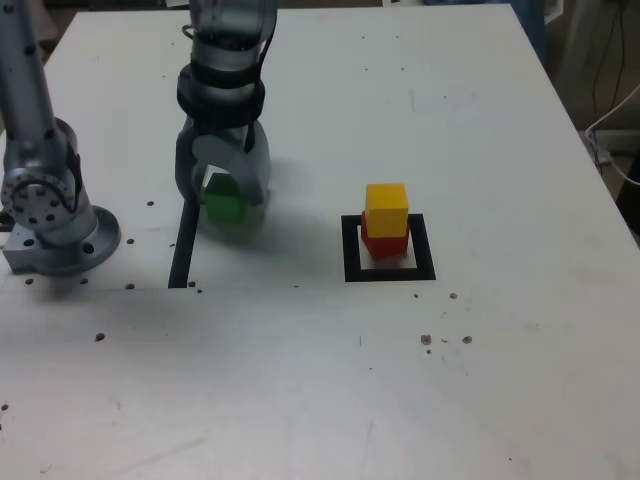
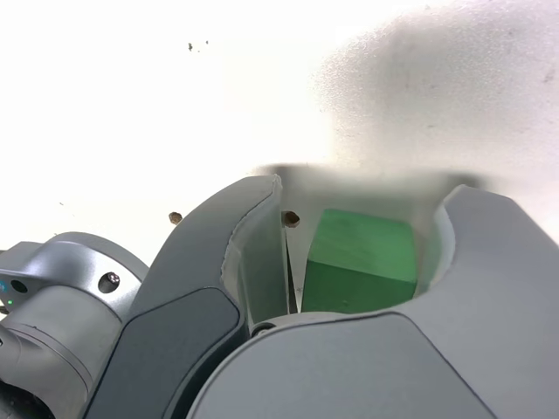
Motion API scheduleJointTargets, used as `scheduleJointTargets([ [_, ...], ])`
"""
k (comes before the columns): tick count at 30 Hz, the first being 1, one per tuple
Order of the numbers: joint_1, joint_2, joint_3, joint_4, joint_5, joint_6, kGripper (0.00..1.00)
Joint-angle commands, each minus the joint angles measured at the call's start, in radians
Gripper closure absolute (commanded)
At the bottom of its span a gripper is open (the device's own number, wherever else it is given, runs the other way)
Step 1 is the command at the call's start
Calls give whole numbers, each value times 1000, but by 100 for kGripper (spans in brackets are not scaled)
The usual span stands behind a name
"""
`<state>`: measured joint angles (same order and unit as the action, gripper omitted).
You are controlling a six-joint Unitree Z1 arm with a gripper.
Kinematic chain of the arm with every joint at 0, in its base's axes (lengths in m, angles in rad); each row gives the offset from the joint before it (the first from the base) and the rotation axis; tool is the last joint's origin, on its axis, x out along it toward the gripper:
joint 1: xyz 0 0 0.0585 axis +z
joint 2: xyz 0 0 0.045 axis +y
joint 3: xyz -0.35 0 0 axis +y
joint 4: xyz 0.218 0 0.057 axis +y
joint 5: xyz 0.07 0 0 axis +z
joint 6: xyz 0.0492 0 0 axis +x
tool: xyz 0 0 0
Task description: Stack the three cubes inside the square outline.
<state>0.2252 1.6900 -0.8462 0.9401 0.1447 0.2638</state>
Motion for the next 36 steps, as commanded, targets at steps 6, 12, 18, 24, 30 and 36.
scheduleJointTargets([
  [6, -19, -7, 2, 9, -14, 4, 84],
  [12, -23, -13, -9, 31, -12, 8, 86],
  [18, -55, -39, -93, 134, -11, 9, 86],
  [24, -116, -42, -304, 313, -11, 3, 86],
  [30, -169, -32, -517, 429, -11, -23, 86],
  [36, -189, 14, -682, 499, -9, -40, 86],
])
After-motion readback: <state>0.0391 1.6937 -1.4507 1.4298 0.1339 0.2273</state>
